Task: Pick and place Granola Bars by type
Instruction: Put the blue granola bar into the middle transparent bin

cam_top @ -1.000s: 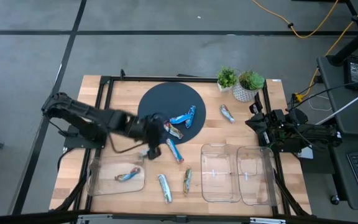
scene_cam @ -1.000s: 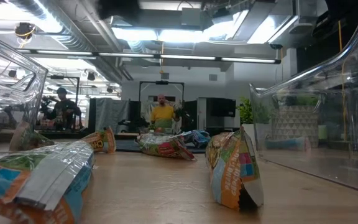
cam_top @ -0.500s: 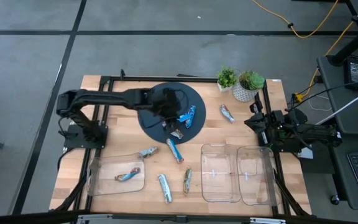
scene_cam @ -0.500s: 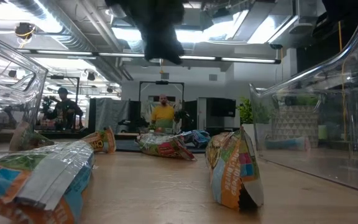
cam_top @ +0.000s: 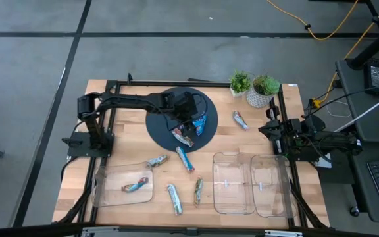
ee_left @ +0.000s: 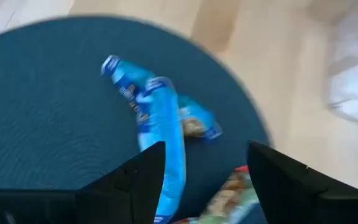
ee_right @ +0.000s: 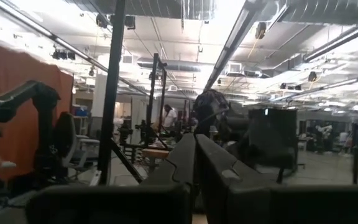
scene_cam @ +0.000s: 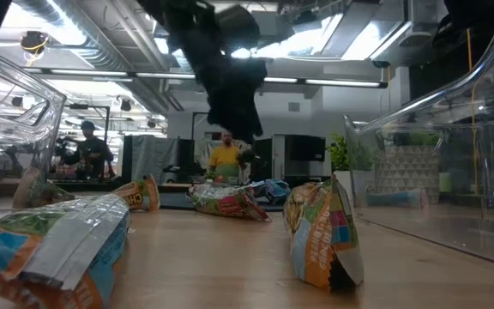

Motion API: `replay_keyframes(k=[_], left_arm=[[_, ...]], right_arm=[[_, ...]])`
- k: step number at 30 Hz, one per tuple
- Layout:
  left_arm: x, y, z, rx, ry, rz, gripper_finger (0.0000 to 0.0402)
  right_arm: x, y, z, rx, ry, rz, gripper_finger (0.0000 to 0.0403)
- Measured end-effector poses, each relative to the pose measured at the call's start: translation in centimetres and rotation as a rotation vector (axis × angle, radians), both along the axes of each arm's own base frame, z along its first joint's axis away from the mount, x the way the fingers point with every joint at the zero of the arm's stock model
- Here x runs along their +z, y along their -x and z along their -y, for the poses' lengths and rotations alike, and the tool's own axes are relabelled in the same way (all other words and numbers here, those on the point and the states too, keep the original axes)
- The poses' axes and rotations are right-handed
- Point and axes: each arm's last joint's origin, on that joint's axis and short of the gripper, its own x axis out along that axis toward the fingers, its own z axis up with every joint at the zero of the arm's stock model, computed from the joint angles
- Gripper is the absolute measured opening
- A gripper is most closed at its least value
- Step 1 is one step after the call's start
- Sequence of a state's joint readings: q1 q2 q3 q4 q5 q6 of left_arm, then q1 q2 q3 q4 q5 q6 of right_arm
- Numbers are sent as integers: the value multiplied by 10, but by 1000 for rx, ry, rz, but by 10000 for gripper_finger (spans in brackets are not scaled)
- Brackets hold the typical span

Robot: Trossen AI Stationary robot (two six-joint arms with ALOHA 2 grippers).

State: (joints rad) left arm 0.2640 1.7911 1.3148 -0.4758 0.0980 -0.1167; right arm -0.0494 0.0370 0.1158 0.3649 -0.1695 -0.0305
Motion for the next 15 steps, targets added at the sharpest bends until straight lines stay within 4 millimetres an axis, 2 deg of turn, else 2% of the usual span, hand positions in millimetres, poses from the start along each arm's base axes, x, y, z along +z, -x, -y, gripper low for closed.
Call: replay_keyframes(k=[10,15], left_arm=[[-45,-10,-11,37,-69,-141,217],[-53,-12,-11,11,-47,-152,219]], right_arm=[[0,0,1,-46,-19,1,18],[0,0,3,-85,-39,2,18]])
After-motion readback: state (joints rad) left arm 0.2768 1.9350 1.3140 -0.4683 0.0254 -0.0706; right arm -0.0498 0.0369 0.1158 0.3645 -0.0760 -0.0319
